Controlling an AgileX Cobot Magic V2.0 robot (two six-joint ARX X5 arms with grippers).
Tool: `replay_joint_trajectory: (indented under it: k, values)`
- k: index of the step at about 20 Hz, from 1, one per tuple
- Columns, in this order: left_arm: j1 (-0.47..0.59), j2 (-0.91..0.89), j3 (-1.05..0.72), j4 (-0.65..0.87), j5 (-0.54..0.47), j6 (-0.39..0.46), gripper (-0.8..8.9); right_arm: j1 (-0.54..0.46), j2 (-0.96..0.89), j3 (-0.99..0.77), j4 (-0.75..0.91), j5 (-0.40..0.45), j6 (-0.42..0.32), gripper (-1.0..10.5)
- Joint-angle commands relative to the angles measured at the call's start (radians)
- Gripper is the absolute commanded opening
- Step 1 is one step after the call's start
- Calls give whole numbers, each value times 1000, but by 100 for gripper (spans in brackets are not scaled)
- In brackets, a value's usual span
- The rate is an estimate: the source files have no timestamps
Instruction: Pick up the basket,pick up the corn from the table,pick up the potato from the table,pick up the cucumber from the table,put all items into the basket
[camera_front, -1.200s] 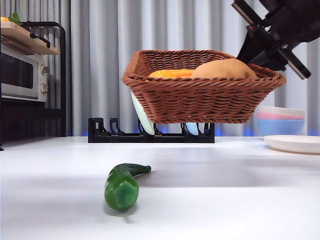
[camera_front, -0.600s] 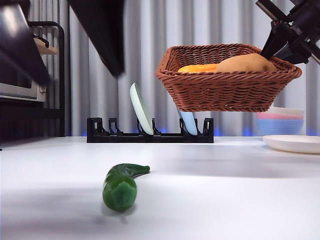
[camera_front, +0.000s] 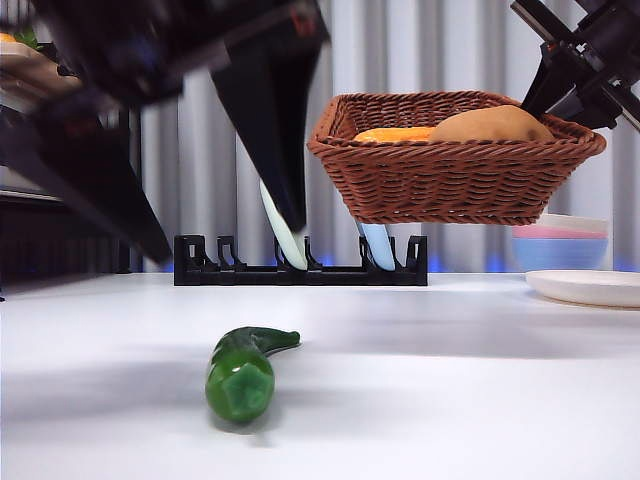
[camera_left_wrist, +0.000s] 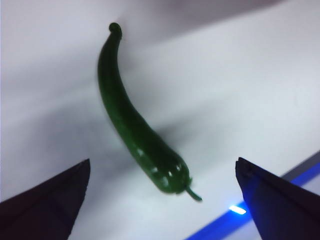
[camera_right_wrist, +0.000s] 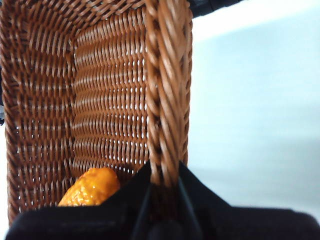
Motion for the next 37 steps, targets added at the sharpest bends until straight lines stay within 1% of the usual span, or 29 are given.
replay_joint_trajectory:
  k: [1, 7, 11, 15, 16, 18, 19, 21, 22, 23, 27, 30, 32, 34, 37]
  values:
    - [37, 52, -10, 24, 33, 49, 488, 0, -16, 11, 14, -11, 14, -16]
    - [82, 164, -11, 43, 42, 95, 488, 0, -17, 11, 12, -11, 14, -16]
    - [82, 224, -10, 76, 48, 97, 487, 0, -17, 11, 12, -9, 13, -16]
    - [82, 259, -11, 113, 57, 98, 419, 0, -17, 11, 12, -9, 13, -16]
    - [82, 262, -11, 112, 56, 100, 390, 0, -17, 11, 12, -8, 13, -16]
    - [82, 264, -11, 108, 50, 131, 282, 0, -17, 11, 12, -8, 13, -16]
    - [82, 264, -11, 105, 45, 143, 216, 0, -17, 11, 11, -9, 13, -16]
    - [82, 264, -11, 100, 26, 158, 40, 0, -17, 11, 10, -9, 13, -16]
    - [82, 264, -11, 99, 26, 167, -28, 0, -17, 11, 10, -9, 13, -16]
    - [82, 264, -11, 100, 25, 178, -7, 0, -17, 11, 9, -9, 13, -16]
    - [82, 262, -10, 79, 10, 235, -8, 0, -17, 11, 0, -9, 12, -16]
    - [82, 236, -10, -23, 10, 276, -9, 0, -17, 11, -2, -8, 12, -16]
    - [77, 192, -10, -124, 17, 316, -9, 1, -17, 11, -2, -8, 12, -16]
    - [64, 134, -10, -220, 65, 357, -9, 1, -17, 11, -2, -8, 12, -16]
    - [41, 0, -10, -333, 198, 425, -8, 1, -17, 11, -2, -8, 13, -16]
